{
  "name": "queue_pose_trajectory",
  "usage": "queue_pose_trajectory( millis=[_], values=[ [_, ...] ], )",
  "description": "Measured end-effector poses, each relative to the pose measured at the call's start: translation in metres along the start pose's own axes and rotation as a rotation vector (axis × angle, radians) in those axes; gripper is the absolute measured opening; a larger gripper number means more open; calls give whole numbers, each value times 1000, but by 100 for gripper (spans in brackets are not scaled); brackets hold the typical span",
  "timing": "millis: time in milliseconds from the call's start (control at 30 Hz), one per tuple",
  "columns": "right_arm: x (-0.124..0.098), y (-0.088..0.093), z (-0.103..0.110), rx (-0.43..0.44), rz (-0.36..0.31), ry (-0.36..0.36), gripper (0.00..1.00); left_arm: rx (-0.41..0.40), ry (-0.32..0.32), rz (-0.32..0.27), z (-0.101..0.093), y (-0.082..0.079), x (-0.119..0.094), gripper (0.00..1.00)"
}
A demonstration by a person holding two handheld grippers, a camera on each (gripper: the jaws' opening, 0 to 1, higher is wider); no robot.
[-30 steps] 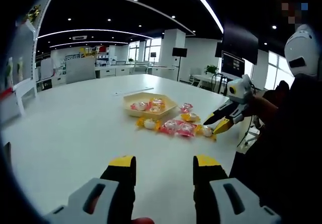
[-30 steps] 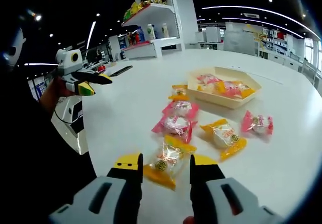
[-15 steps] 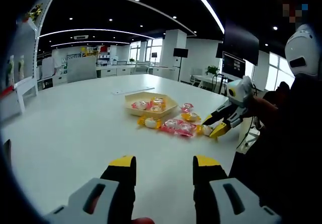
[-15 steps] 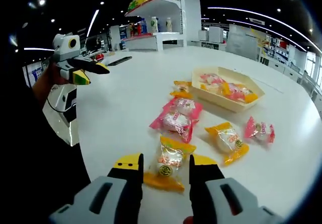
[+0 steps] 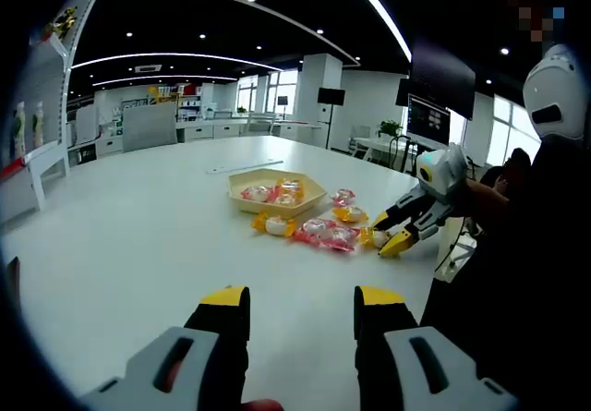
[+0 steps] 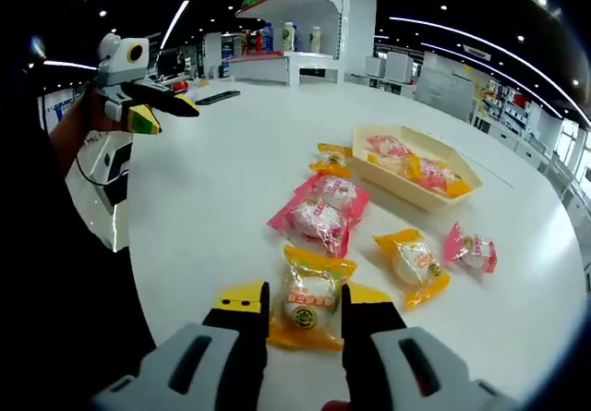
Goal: Pick up the marshmallows scattered on the table and place them into the bowl on the table
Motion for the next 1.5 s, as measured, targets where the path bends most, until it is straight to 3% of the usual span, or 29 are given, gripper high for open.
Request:
queue_pose_trajectory(
  millis=[233,800,1500],
  values=[
    [0,1,-2,-15,-12,9,24,1,1,5,0,-1,2,45],
    [-4,2,-7,-8,-31,-25,23,4,0,17,-5,-2,6,45],
    [-9,-13,-22,-1,-102,-46,22,14,-1,33,-11,-3,6,45]
  ],
)
Point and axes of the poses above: the point that each gripper's makers call its tool centre point, and the gripper's own axes: x roughly forward along the fingers, z roughly to its left, y roughly out of its underside, the point moved 10 cm from there along -x, roughly backward along the fingers, and after that the axes turned 10 degrees about y, right-handed, at the moved point
